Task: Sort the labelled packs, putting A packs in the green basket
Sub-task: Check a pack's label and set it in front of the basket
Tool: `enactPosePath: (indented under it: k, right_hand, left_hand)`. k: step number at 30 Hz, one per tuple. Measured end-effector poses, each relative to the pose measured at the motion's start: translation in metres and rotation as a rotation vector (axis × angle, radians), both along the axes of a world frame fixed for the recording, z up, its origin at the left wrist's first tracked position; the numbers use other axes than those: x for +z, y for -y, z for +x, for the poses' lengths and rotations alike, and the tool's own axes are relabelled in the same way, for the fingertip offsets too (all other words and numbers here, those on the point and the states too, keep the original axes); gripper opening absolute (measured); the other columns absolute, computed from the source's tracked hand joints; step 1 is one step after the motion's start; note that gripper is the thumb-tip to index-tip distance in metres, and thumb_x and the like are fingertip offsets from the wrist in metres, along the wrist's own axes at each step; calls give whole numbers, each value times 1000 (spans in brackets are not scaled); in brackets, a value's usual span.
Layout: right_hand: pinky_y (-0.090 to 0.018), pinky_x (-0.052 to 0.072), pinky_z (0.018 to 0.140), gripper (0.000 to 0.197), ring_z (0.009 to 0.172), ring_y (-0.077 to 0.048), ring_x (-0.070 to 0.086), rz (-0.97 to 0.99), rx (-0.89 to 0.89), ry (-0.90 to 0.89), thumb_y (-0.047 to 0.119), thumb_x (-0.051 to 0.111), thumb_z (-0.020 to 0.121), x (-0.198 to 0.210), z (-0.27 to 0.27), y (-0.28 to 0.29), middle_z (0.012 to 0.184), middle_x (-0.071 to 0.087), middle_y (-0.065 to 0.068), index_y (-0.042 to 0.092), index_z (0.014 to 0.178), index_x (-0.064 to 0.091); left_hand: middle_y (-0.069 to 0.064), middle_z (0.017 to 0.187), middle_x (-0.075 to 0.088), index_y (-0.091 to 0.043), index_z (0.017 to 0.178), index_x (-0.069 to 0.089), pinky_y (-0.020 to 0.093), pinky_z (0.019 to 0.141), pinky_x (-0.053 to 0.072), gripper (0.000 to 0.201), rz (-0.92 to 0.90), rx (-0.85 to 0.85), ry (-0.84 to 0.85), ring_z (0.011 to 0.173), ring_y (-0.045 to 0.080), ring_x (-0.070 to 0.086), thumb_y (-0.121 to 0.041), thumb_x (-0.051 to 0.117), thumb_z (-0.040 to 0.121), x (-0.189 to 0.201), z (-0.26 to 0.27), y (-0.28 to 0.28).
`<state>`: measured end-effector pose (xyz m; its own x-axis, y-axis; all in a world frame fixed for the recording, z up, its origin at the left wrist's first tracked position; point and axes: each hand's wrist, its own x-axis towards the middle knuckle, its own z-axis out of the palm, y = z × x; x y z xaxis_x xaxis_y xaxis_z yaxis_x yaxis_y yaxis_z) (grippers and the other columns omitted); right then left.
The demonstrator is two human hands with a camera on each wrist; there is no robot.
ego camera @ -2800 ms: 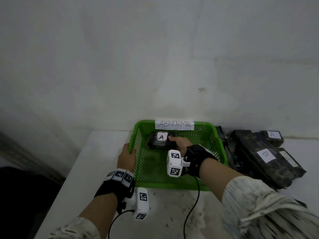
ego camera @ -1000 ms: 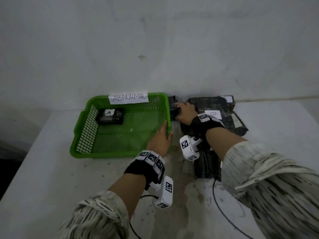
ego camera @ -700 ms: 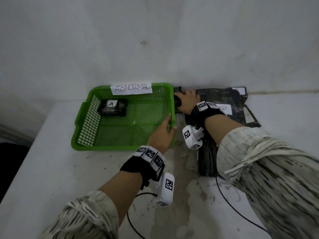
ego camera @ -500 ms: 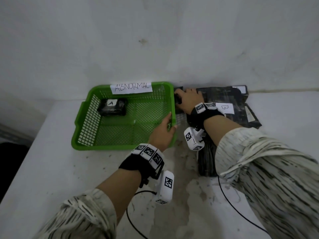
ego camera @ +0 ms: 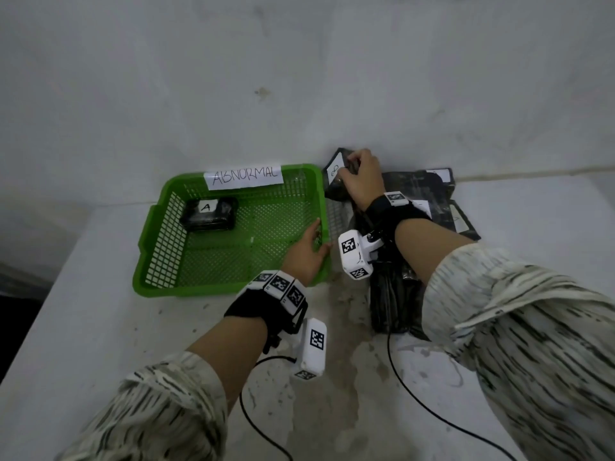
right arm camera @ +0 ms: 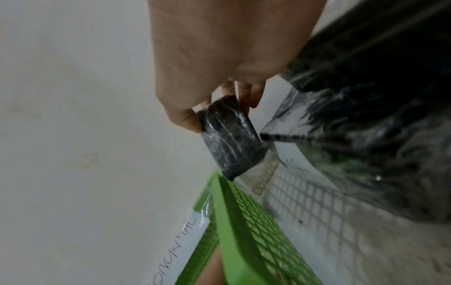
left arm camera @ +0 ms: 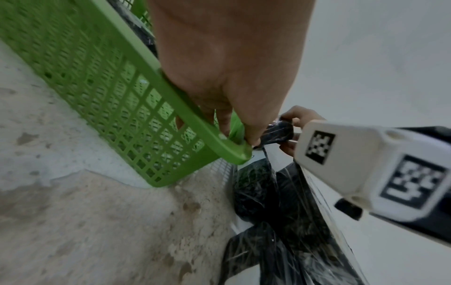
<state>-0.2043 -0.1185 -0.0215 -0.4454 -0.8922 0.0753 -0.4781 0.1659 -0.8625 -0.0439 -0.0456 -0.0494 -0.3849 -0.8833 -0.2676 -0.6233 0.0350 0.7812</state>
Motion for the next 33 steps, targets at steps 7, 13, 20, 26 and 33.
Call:
enactPosePath:
  k: [7,13,20,26,33]
  right_hand:
    - [-23,45,72,16,72,-14,54,-77,53,371,6,57,87,41,10,-34,79,56,-1,19,78,52]
    - [-26,46,65,20,73,-18,56,-45,122,832,9,53,57,59,47,-79,79,59,-6,9,76,59]
    - [-28,44,69,26,80,-20,55,109,270,904,3,36,87,46,77,-121,87,59,-9,13,87,60]
    - [-37,53,75,13,95,-25,60,174,219,901,19,60,91,21,103,-136,112,61,-11,20,104,55]
    - [-32,45,72,12,90,-19,57,135,72,864,23,63,88,16,111,-142,101,63,-1,26,92,52]
  left_hand:
    - [11,143,45,-12,142,35,31,102,36,45,-25,90,-71,127,26,47,-27,39,100,31,11,-4]
    - [14,140,46,-14,142,27,48,105,40,49,89,344,-365,121,30,50,-36,38,99,54,25,-14]
    - [19,136,46,-3,134,34,53,93,46,44,329,459,-629,119,40,51,-17,50,96,61,57,-30]
    - [22,137,44,-6,129,35,55,92,47,45,332,541,-744,118,41,52,-9,58,90,54,84,-39]
    - [15,114,57,-13,114,36,53,87,50,34,447,457,-727,101,30,59,-17,60,90,46,97,-48]
